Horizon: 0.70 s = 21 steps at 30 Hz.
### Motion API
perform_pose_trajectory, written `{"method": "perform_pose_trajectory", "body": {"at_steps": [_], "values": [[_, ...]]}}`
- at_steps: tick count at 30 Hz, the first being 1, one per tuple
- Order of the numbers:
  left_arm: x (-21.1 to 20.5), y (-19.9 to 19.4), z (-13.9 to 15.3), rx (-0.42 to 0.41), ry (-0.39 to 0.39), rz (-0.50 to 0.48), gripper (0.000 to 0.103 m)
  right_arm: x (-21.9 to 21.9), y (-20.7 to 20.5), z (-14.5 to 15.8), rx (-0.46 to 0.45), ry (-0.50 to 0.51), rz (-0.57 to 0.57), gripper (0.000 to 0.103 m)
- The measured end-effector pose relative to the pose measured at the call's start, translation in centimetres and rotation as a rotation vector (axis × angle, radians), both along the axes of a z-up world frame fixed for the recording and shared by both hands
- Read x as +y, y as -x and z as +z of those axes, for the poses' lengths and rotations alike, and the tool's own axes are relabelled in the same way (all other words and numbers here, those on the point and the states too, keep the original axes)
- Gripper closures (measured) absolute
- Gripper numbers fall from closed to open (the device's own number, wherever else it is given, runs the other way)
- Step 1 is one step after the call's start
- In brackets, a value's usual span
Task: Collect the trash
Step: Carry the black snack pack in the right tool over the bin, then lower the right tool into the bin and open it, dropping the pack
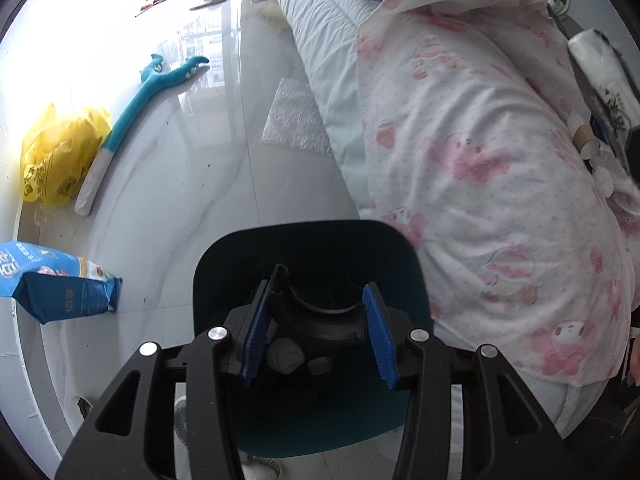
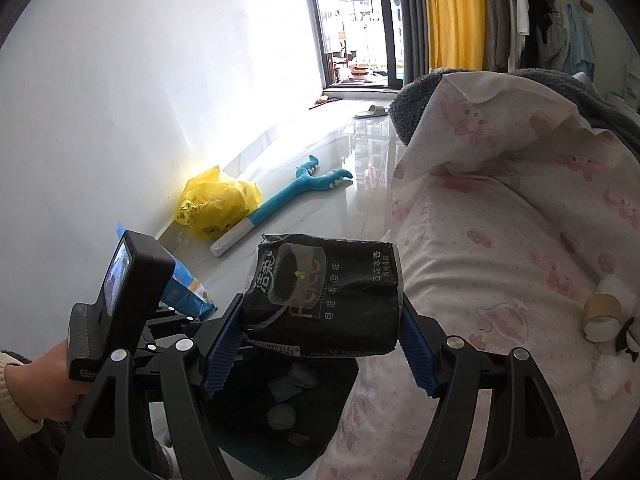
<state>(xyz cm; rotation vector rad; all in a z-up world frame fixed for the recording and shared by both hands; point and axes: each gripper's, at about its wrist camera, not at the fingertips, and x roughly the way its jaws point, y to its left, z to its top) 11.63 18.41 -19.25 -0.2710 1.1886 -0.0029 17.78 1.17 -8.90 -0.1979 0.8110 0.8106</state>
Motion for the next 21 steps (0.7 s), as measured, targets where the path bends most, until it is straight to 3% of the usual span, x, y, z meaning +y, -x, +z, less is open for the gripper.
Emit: {"method": "perform_pose_trajectory", "body": {"at_steps": [3,5,14,21], "values": [[0.7,0.4,-0.7,0.03,0.008,-0.001,0.045,0.9,0.2,-0.3,0.003,0.004,0.012,0.03],[1.4,0.7,-0.7,0.033,0.006,0.011,0.031,1.6,0.3,-0.6,0.009,0.008,0.02,0.03],[3.7,1.3,1.1,-0.025,-0.052,0.049,0.023,4.0,0.3,-2.8,0.062,0.077,0.049,0.03],[4.8,1.8,3.9,-0.142,-0.068,0.078,0.019,5.3,0.3,-5.4,0.132,0.128,0.053,0.03]]}}
